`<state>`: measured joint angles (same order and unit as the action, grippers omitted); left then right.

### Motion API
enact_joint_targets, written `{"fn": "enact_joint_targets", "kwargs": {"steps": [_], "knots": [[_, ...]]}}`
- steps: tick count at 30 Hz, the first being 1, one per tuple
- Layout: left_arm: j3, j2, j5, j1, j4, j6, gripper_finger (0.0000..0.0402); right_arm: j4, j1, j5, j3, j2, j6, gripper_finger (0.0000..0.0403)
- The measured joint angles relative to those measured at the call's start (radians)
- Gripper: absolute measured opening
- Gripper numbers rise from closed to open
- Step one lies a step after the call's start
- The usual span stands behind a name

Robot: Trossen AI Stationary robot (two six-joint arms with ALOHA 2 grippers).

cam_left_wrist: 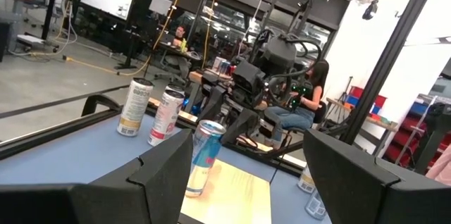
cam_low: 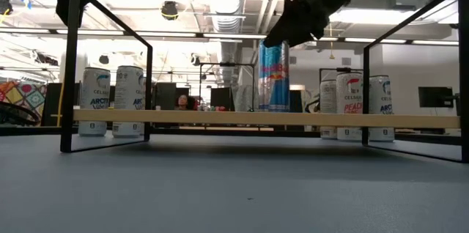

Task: Place canned beverage on shelf
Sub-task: Put the top right blue soda can on the shelf

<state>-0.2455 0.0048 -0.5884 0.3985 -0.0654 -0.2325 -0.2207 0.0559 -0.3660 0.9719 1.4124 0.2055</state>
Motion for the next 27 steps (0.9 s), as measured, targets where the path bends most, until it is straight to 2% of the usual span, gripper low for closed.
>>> {"fn": "enact_joint_targets", "kwargs": {"steps": [13, 18, 27], "knots": [[0.0, 0.0, 0.0, 0.0, 0.0, 0.0, 0.0256, 0.068, 0.0, 0.058, 0.024, 0.024, -0.02, 0.0215], [0.0, 0.0, -0.003, 0.0, -0.006, 0.0, 0.0256, -0.023, 0.001, 0.063, 0.178, 0.107, -0.112, 0.0215], [0.0, 0.002, -0.02, 0.0, -0.01, -0.01, 0.0256, -0.145, 0.0, 0.104, 0.533, 0.37, -0.297, 0.0215]]}}
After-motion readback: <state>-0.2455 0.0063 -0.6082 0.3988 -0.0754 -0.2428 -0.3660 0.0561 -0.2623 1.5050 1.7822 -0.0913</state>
